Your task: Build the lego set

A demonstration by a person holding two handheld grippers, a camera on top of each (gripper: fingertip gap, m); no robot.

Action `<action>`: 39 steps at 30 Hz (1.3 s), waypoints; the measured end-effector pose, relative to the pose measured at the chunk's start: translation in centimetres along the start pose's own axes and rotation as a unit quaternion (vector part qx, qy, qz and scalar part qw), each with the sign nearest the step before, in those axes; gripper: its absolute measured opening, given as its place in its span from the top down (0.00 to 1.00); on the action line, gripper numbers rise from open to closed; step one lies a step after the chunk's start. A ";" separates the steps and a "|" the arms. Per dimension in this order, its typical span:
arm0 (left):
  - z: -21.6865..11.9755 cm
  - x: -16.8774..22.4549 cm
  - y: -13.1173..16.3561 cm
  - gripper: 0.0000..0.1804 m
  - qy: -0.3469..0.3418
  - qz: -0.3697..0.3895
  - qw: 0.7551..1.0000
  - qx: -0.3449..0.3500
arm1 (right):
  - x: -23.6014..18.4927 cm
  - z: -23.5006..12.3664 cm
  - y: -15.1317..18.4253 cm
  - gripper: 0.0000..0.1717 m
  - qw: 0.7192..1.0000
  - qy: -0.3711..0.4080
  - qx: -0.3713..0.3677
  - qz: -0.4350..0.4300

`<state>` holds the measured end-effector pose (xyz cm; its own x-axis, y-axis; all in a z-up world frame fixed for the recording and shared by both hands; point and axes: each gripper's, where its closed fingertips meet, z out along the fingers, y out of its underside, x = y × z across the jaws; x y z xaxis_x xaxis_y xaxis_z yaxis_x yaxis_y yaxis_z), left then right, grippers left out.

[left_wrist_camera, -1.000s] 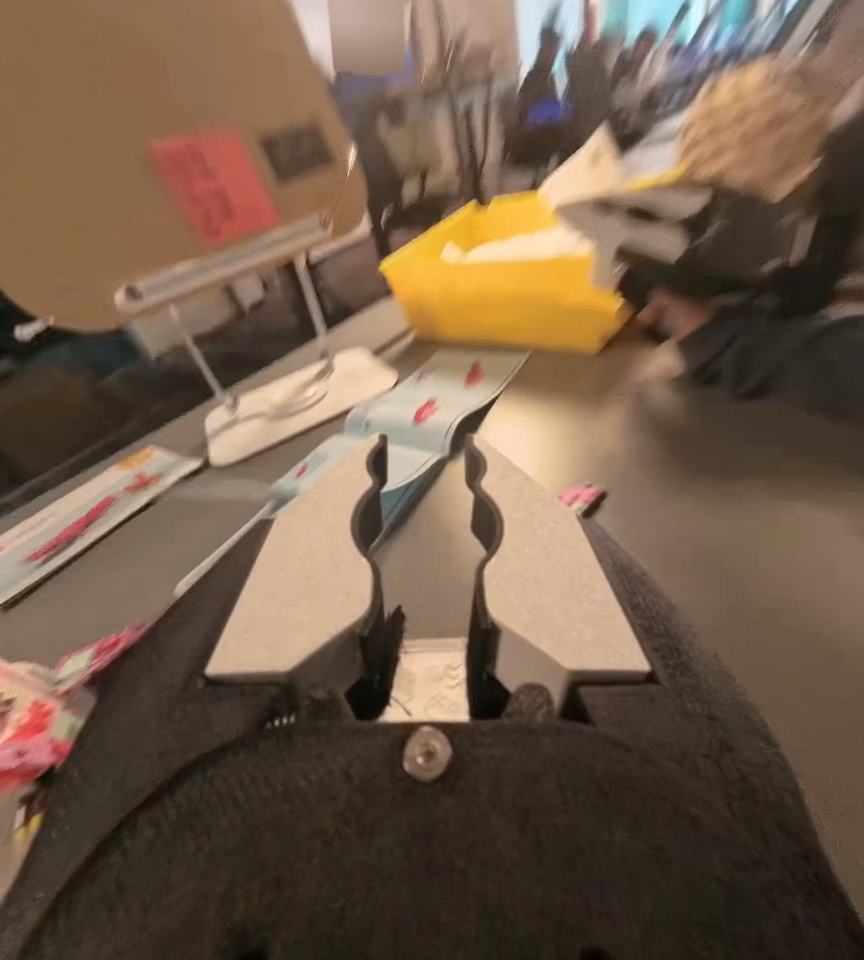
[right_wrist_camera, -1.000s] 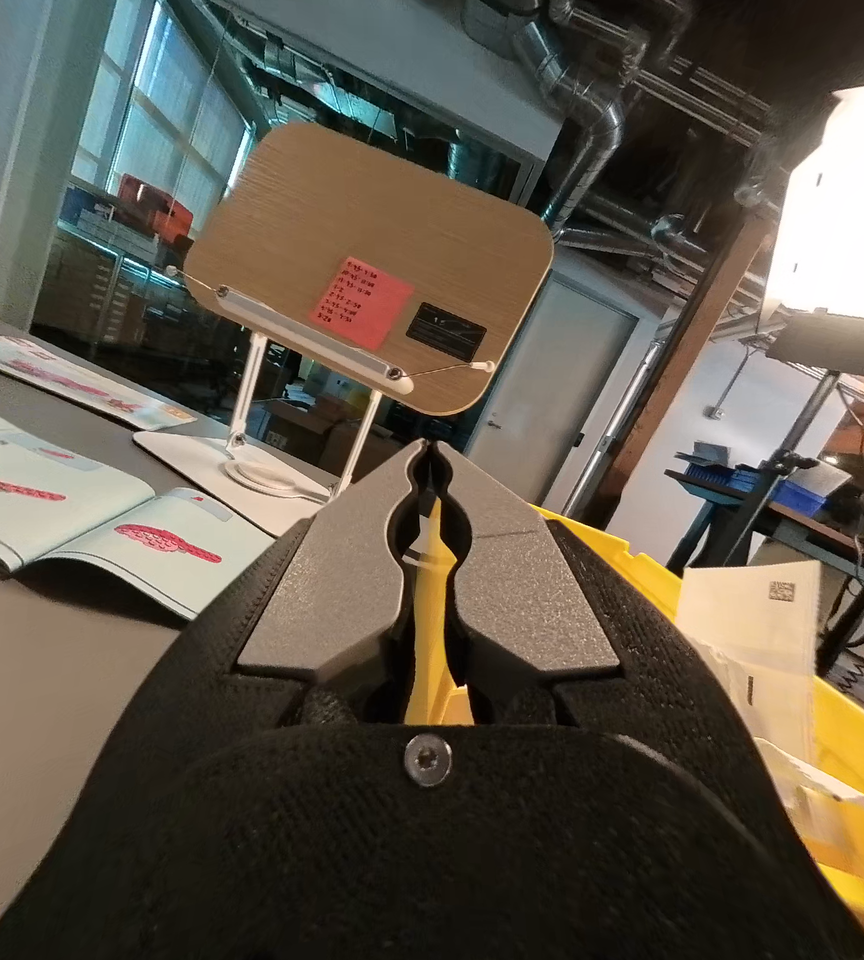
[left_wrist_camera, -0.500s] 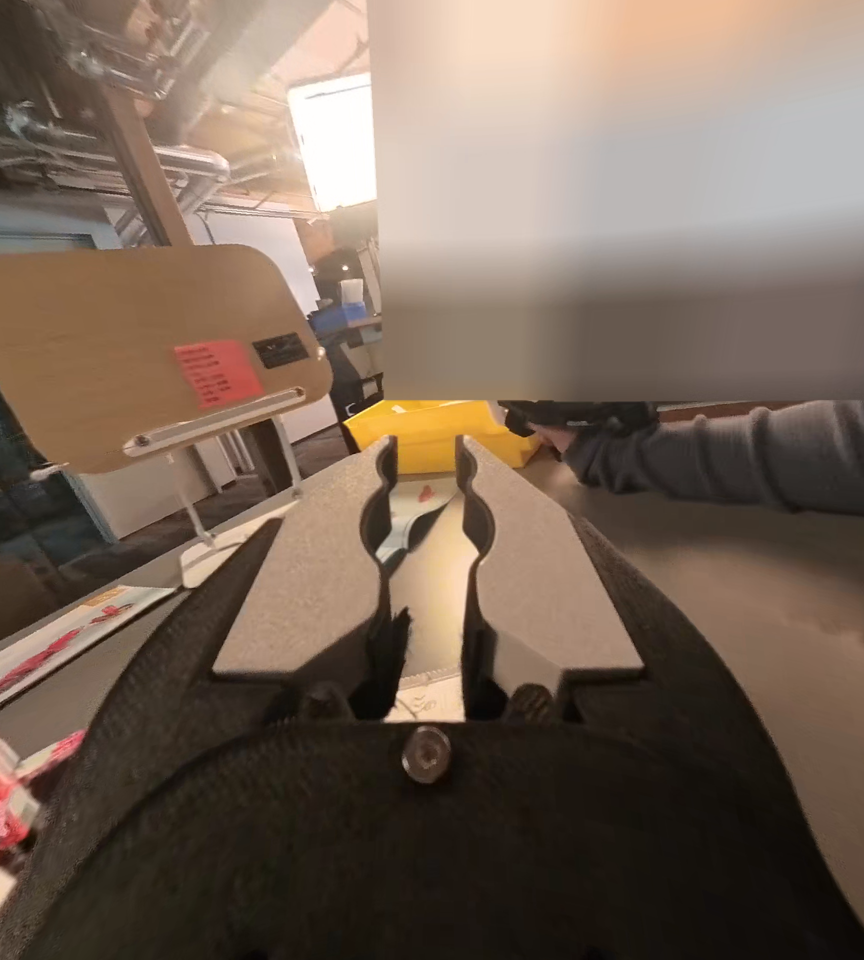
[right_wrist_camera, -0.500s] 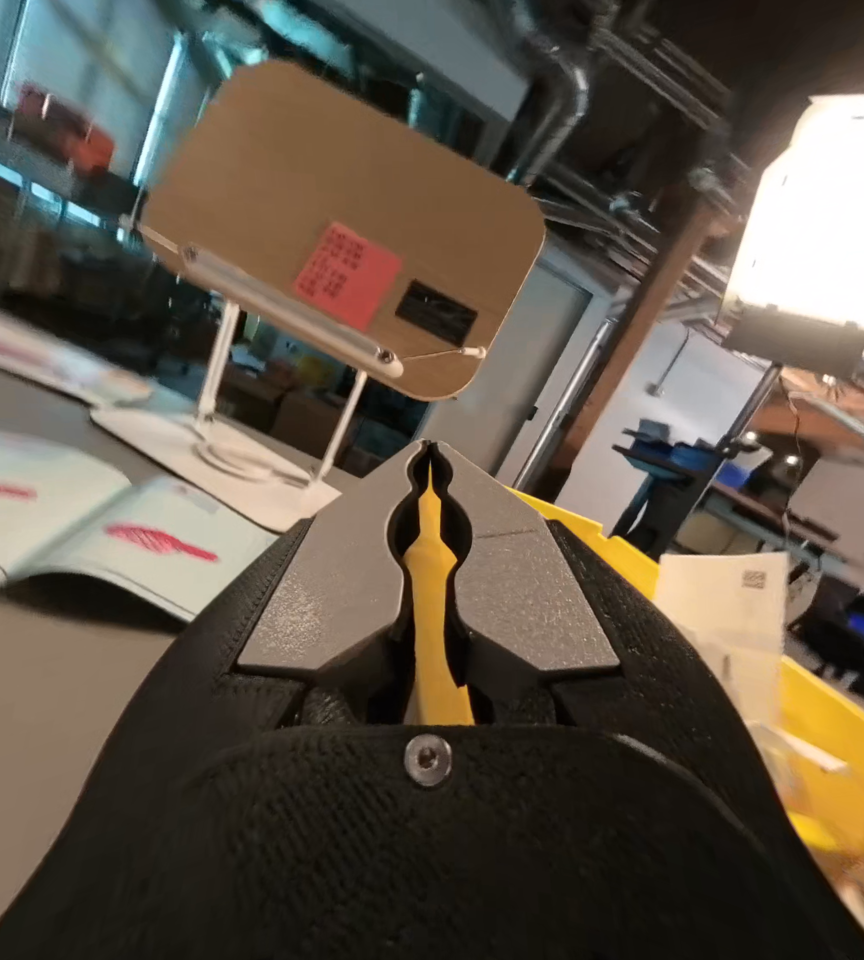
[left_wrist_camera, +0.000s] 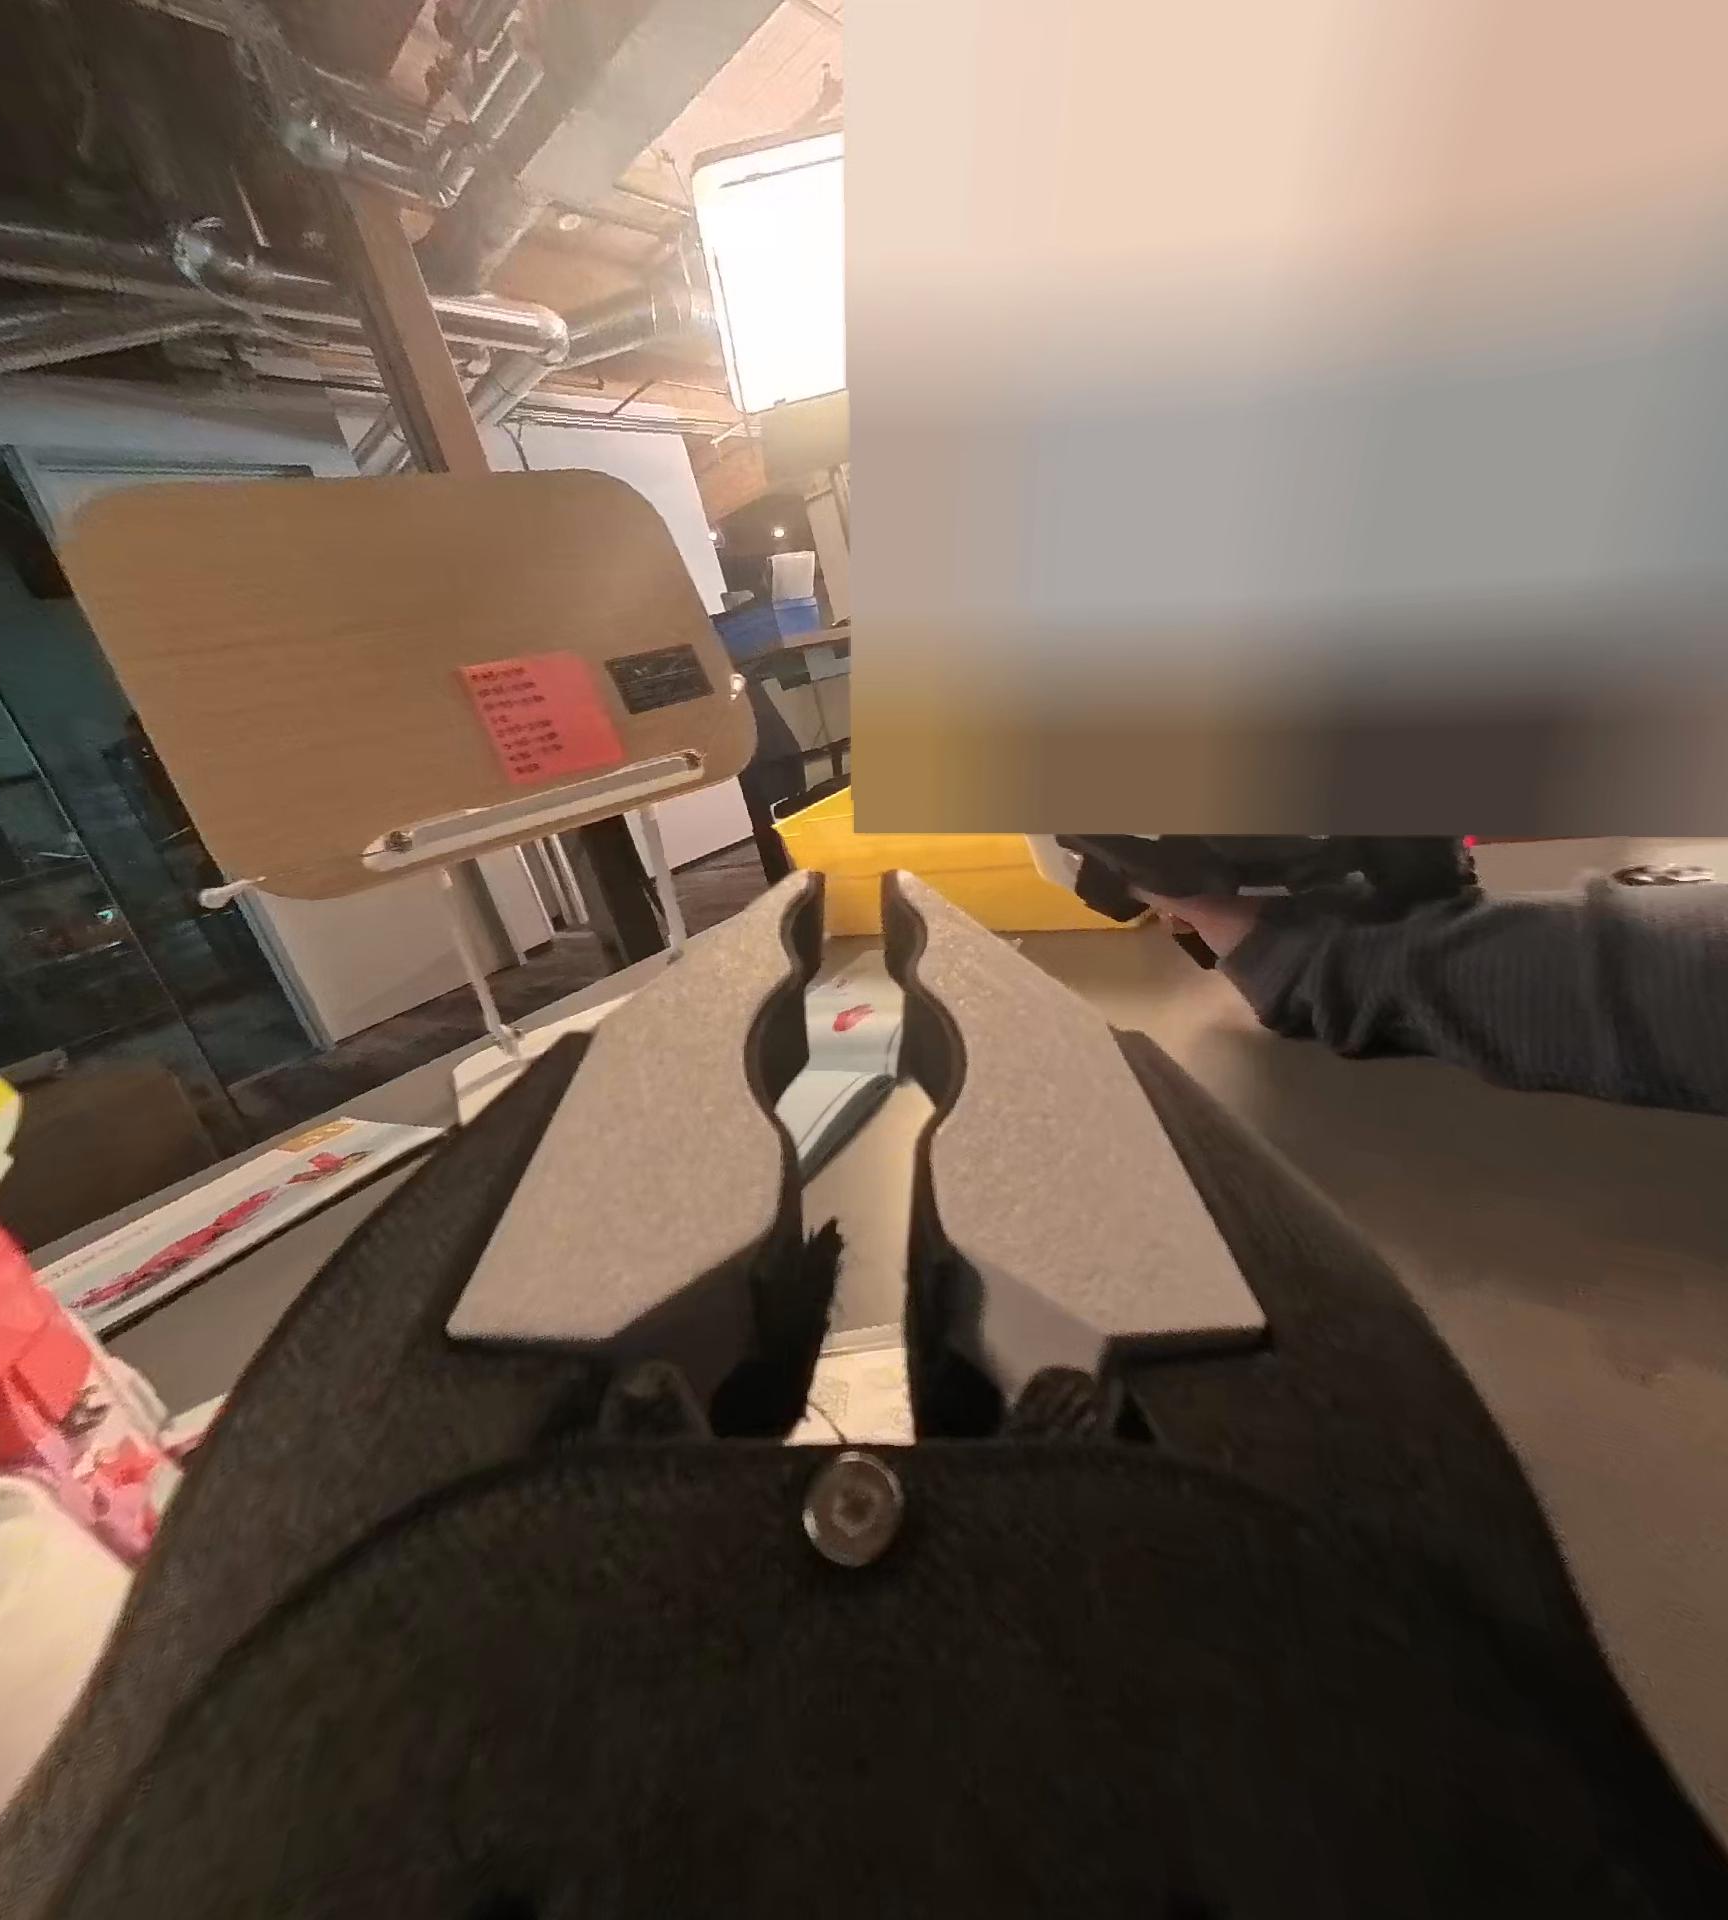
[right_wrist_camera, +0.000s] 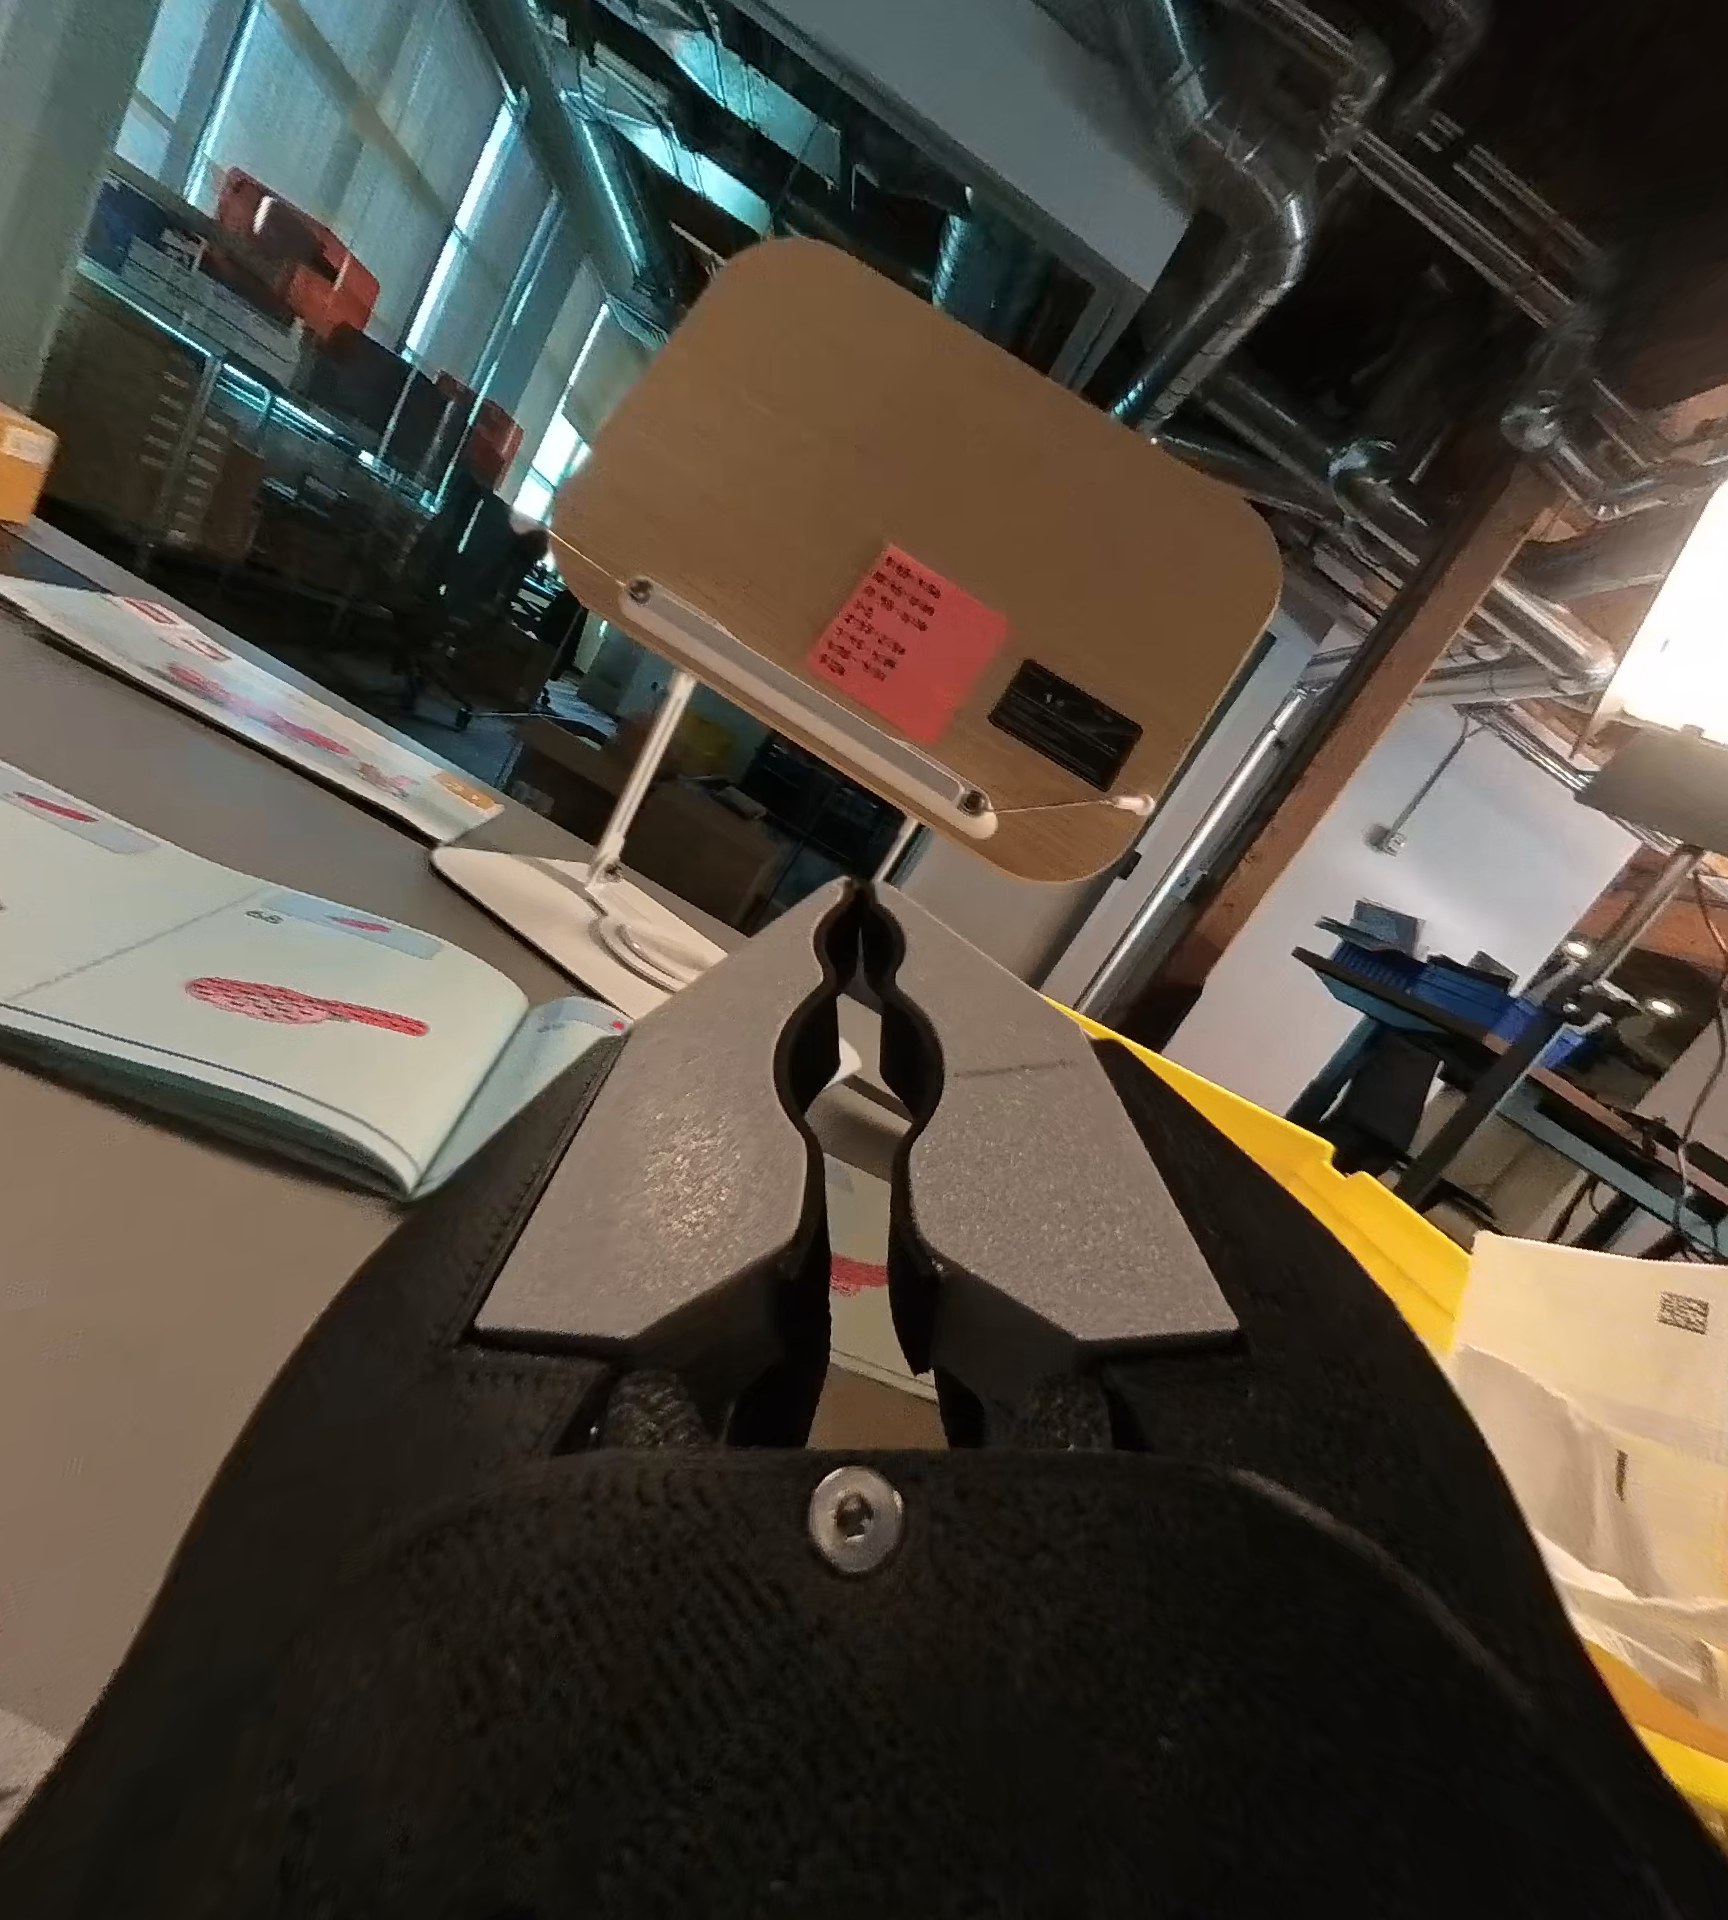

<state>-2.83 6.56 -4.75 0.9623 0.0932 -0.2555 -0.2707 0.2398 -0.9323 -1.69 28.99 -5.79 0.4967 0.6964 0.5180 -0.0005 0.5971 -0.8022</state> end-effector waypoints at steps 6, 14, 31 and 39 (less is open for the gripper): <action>-0.1 0.7 -0.5 0.98 0.016 0.017 1.000 0.005 | -1.7 -0.1 -0.9 1.00 0.999 -0.036 0.020 -0.009; -0.9 8.8 0.0 1.00 0.114 0.275 0.954 0.028 | -1.6 -0.1 -0.5 1.00 0.999 -0.030 0.009 -0.016; -3.4 17.9 -1.8 1.00 0.248 0.197 0.946 0.068 | -2.2 0.1 -0.7 1.00 0.998 -0.035 0.012 -0.046; -2.7 16.5 -1.7 1.00 0.234 0.161 0.957 0.055 | -2.3 0.1 -0.7 1.00 0.998 -0.036 0.011 -0.048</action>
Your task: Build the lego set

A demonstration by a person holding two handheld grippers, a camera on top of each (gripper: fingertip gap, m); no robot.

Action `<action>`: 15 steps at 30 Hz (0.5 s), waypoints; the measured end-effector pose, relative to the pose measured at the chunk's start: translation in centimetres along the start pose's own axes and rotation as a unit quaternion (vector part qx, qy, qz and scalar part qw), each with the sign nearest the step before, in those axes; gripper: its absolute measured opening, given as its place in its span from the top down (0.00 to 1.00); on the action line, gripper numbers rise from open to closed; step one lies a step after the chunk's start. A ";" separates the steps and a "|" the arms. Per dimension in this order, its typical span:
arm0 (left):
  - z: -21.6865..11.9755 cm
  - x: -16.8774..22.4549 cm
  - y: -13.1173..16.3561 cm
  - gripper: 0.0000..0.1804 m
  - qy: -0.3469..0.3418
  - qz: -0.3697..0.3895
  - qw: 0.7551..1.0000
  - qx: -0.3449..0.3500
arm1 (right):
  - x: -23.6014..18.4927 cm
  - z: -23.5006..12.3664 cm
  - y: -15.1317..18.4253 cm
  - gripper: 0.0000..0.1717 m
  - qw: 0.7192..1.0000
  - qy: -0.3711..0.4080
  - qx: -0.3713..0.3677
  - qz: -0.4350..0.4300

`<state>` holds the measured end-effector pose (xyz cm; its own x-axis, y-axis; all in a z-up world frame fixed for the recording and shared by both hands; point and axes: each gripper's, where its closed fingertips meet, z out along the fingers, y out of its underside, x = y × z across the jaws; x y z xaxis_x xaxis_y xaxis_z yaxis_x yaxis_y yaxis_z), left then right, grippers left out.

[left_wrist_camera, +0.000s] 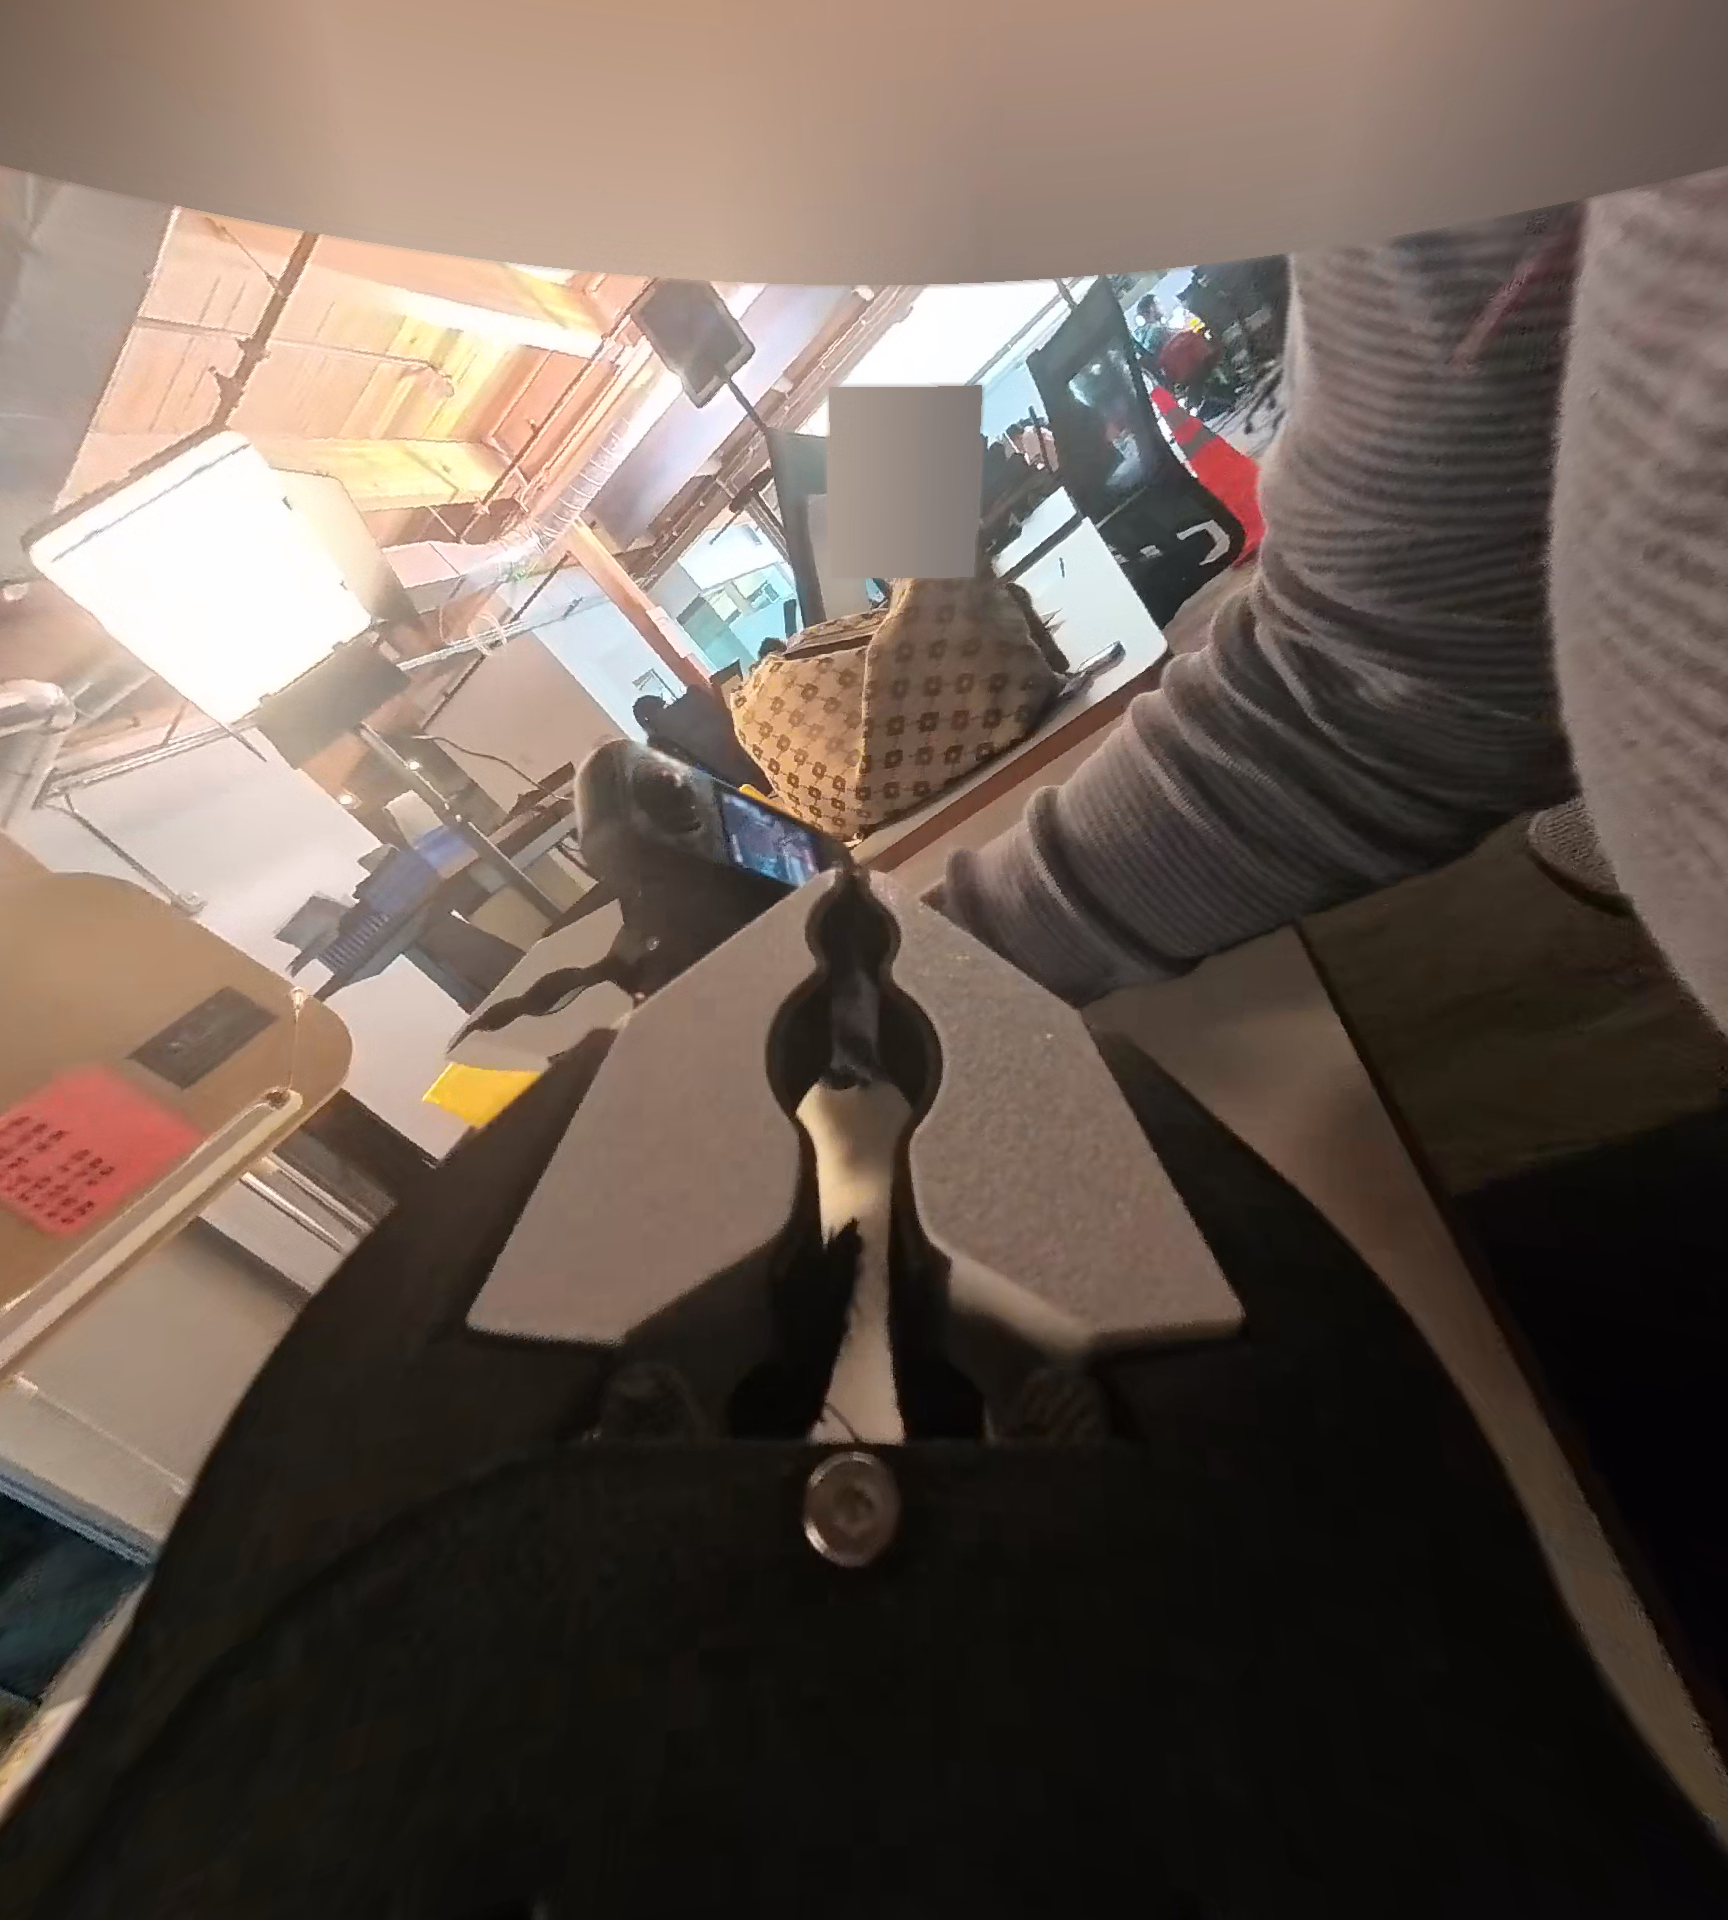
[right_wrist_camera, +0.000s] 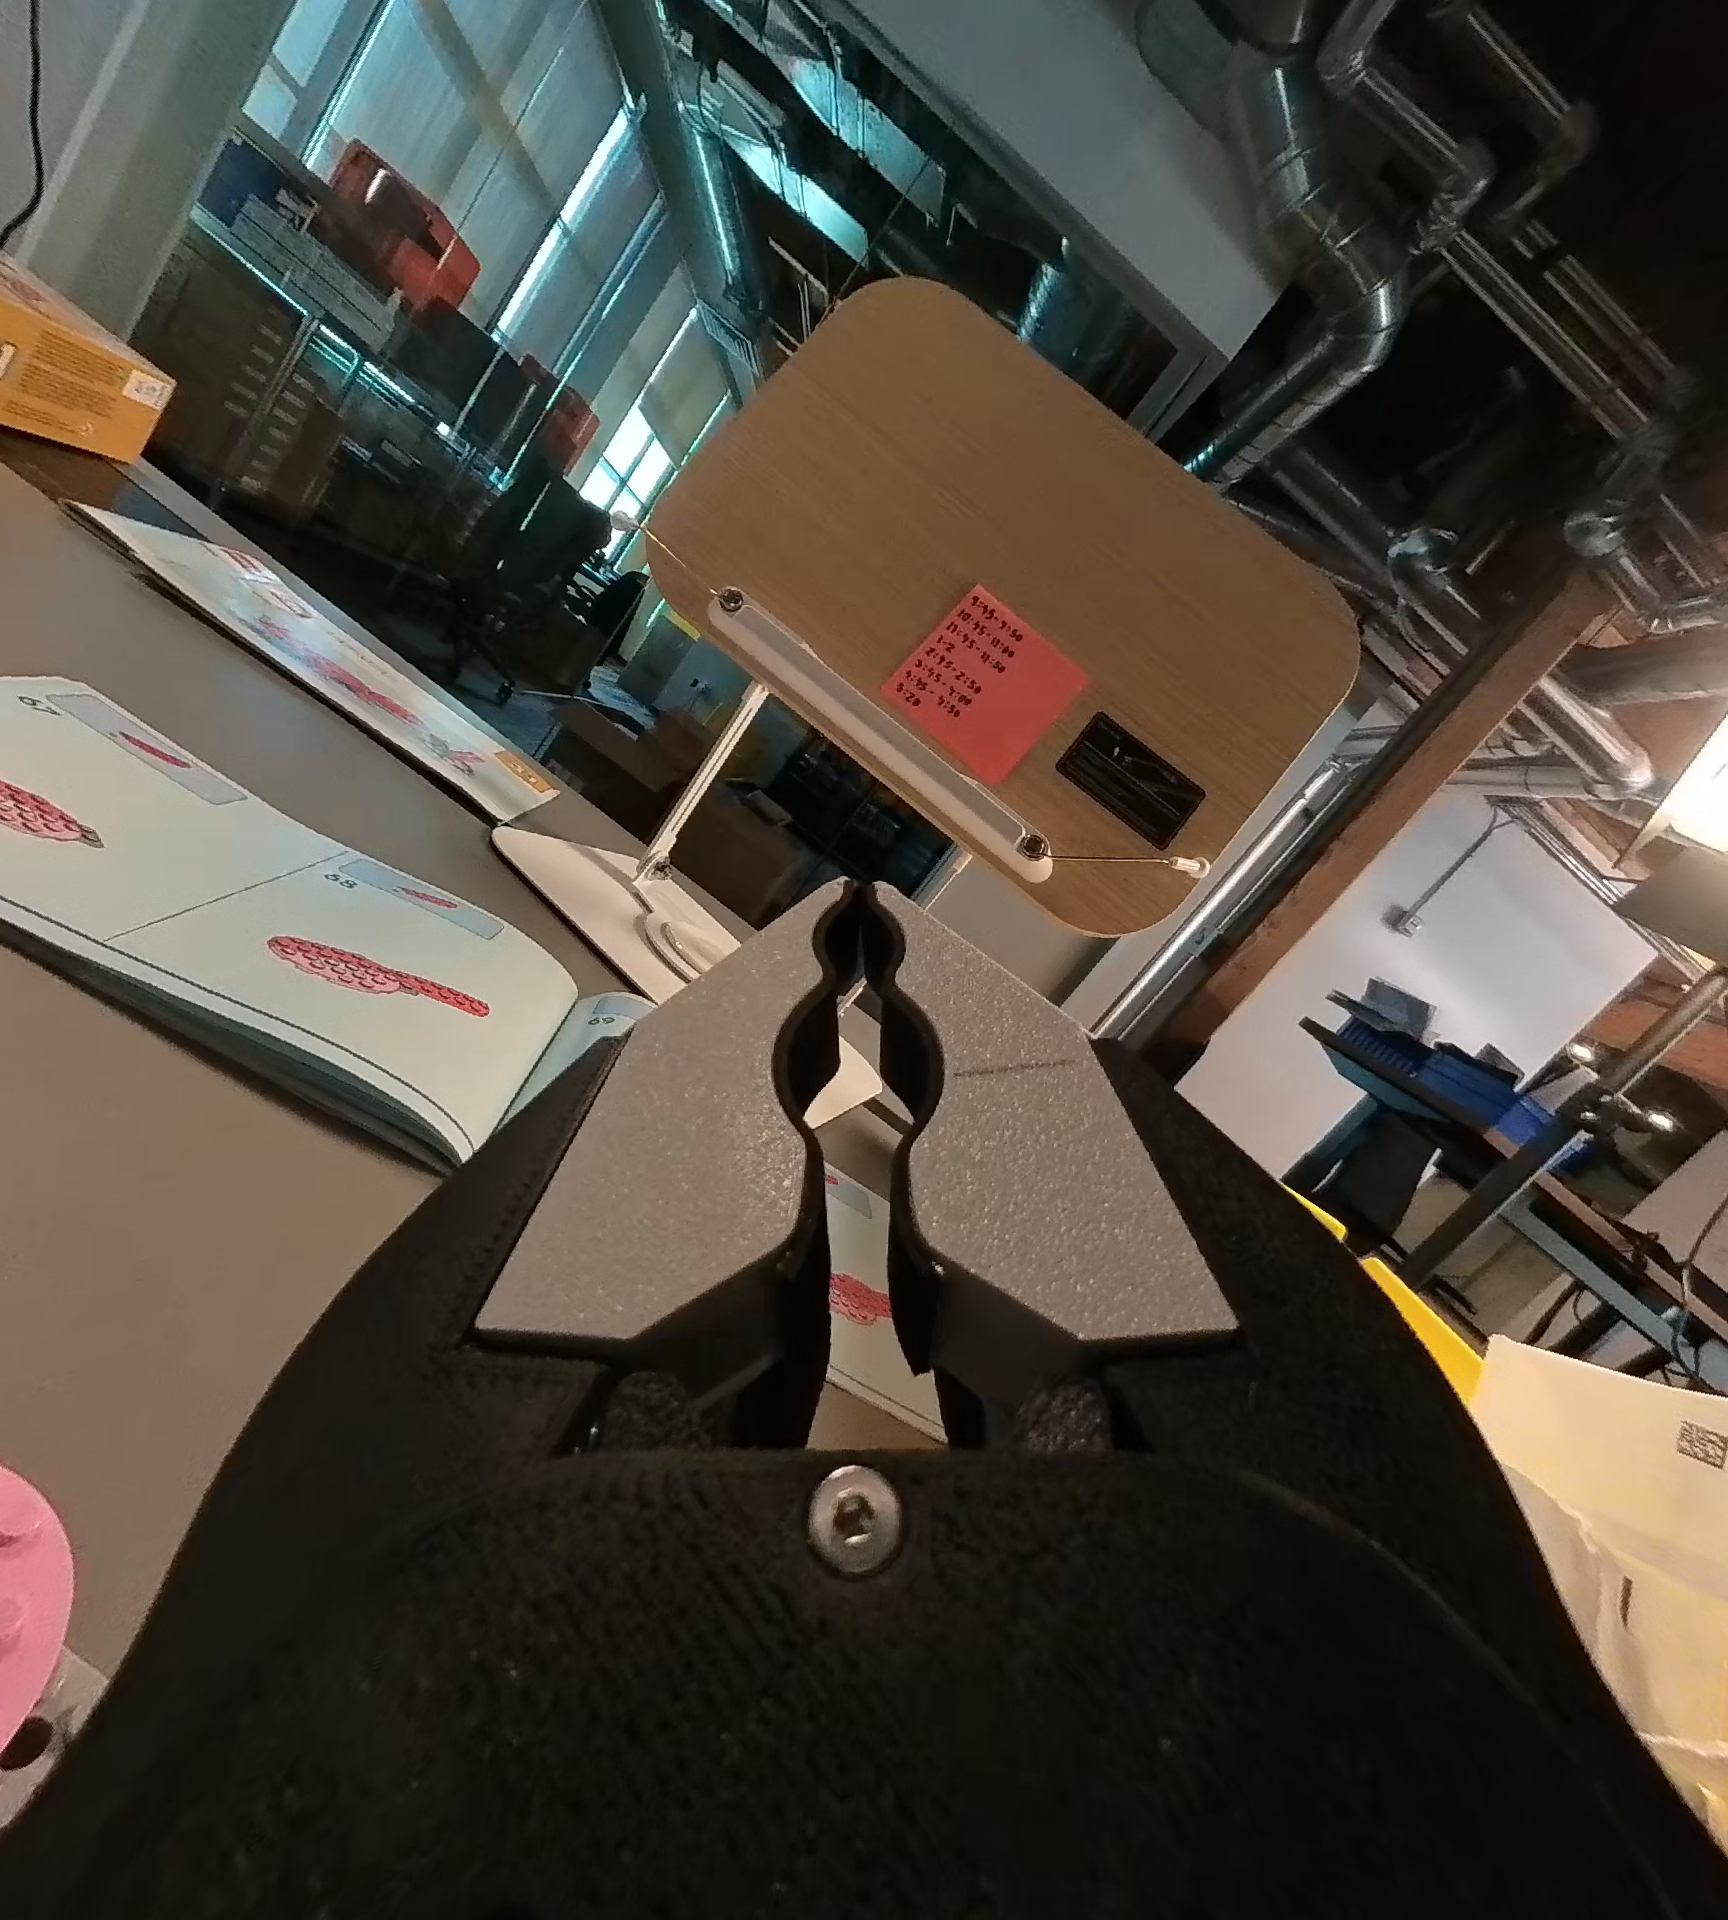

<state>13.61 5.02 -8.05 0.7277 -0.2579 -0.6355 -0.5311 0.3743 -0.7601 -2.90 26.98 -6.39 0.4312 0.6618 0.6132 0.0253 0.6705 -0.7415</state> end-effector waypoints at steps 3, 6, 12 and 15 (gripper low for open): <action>0.0 -0.1 0.1 1.00 0.000 -0.005 1.000 -0.001 | 0.0 0.0 0.0 1.00 1.000 0.000 0.000 0.001; 0.0 0.0 0.1 1.00 0.001 -0.006 1.000 -0.002 | 0.0 0.0 0.0 1.00 1.000 -0.001 0.000 0.001; 0.0 -0.1 0.2 1.00 0.000 -0.008 1.000 -0.002 | -0.1 0.0 0.0 1.00 1.000 -0.003 0.000 0.000; 0.0 -0.1 0.1 1.00 0.000 -0.008 1.000 -0.002 | -0.1 0.0 0.0 1.00 1.000 -0.003 -0.001 0.000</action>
